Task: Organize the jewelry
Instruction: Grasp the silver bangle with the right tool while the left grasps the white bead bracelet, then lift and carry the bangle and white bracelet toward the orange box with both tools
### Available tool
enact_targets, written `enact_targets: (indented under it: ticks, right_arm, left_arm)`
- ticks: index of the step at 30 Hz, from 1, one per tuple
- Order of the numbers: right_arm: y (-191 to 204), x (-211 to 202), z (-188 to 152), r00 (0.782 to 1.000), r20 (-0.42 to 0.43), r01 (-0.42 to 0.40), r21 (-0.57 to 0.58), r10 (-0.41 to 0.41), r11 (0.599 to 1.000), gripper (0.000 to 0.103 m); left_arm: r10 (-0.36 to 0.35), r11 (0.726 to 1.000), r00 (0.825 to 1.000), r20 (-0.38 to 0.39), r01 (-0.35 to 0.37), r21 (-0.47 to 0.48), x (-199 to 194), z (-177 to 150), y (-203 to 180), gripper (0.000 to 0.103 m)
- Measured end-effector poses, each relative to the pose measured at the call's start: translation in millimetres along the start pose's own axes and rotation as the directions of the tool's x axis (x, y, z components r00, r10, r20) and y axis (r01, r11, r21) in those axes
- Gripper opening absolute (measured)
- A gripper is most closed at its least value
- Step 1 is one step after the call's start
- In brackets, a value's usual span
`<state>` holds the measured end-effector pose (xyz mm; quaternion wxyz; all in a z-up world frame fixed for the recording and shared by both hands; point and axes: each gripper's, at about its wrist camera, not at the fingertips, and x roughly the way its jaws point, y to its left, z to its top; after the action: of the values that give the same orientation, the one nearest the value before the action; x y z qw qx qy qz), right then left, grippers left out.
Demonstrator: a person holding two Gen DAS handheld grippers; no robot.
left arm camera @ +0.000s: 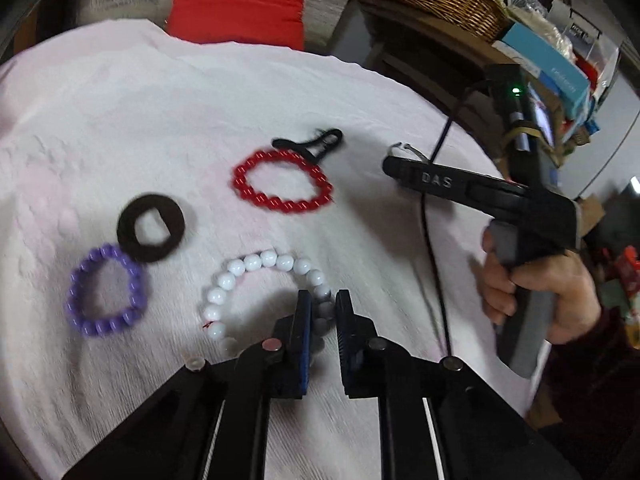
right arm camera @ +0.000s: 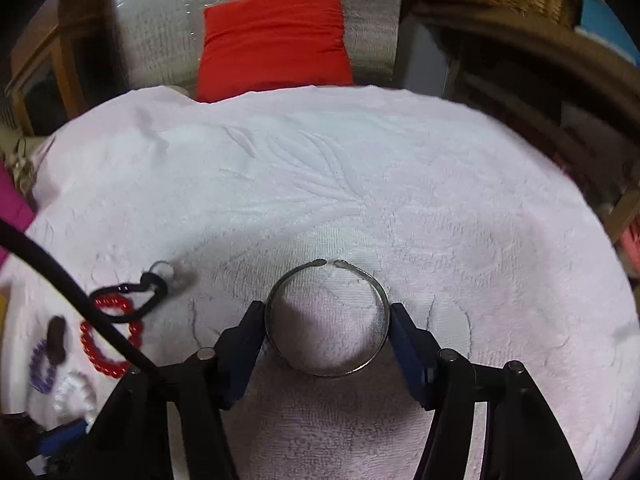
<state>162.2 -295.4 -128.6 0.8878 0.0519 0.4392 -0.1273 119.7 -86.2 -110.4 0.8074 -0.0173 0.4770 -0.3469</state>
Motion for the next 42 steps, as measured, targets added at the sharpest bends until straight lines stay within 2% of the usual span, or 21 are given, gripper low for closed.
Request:
enact_targets:
  ticks: [2,6,12,15,18,24,34,42]
  right_arm:
    - [-4,-4,-2,1.000,-0.003,0.001,0.006,-0.001,1.000,0.064]
    - [-17,-12,-7,0.999,-0.029,-0.016,0.045,0.017,0.999,0.064]
    - [-32,-42,-13,0.994,-0.022,-0.103,0.137,0.107,0.985,0.064]
    - [-33,-59,-17,0.987,-0.011,-0.155,0.177,0.159,0.972,0.064]
    - [-32,-70,-20,0.973,-0.010,-0.221,0.225,0.229,0.949,0.064]
    - [-33,-88,-31,0.953,0.007,-0.293,0.285,0.304,0.913,0.064]
    - [-49,-94,-39,0.924,0.026,-0.361,0.394,0.382,0.845,0.064]
    - [-60,-84,-37,0.909,0.025,-0.382,0.454,0.417,0.805,0.064]
  left_arm:
    - [-0.022,1.000,1.000,-0.013,0.022,-0.002,-4,-4,0,0.012]
    - [-0.019,1.000,1.000,-0.011,0.019,0.016,-13,-9,-1,0.011]
    - [-0.041,0.999,0.999,0.033,0.041,0.011,-37,-15,0,0.009]
    - [-0.051,0.999,0.997,0.057,0.051,0.002,-55,-30,1,0.009]
    - [-0.033,0.999,0.997,0.072,0.032,0.010,-66,-39,-1,0.009]
    - [-0.011,1.000,0.996,0.084,0.010,0.016,-77,-52,2,0.009]
    - [0.012,1.000,0.994,0.112,-0.009,-0.024,-85,-51,15,0.009]
    - [0.101,0.995,0.991,0.088,-0.098,-0.038,-83,-50,32,0.009]
